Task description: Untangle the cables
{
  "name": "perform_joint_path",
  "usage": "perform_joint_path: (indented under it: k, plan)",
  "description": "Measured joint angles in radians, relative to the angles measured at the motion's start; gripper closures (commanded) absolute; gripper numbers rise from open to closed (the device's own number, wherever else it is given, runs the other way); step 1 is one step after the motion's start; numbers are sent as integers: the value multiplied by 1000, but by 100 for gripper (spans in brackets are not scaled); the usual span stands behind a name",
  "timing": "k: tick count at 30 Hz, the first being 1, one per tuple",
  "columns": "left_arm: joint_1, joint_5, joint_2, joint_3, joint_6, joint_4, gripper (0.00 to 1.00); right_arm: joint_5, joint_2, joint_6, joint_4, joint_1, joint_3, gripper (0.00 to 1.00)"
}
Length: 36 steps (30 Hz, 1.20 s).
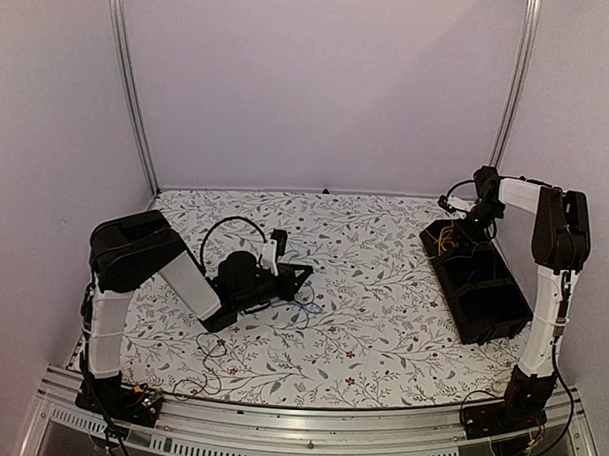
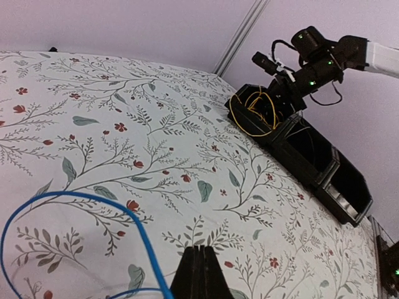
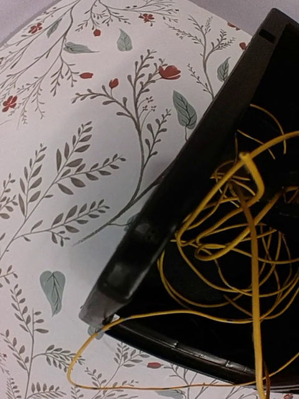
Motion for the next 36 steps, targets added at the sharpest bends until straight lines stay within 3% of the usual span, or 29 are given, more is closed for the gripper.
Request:
perform_joint_path:
  k: [3, 7, 14, 19, 24, 36]
  plan:
    - [2, 33, -27, 0, 13, -6, 100, 38, -14, -7, -19, -5, 2, 58]
    - [4, 111, -70, 1, 34, -6, 100, 78, -90, 2, -60, -7, -12, 47]
    - [5, 290, -128, 45, 79, -73, 100, 84, -341, 19, -86, 90, -38, 45]
    - [5, 397, -164, 99, 135, -153, 100, -156, -429, 33, -87, 244, -38, 40]
    - [5, 488, -171, 148, 197, -256, 100, -397, -438, 16, -78, 391, -44, 37]
    - [4, 608, -224, 167, 254, -389, 100, -573, -321, -39, -12, 584, -109, 30]
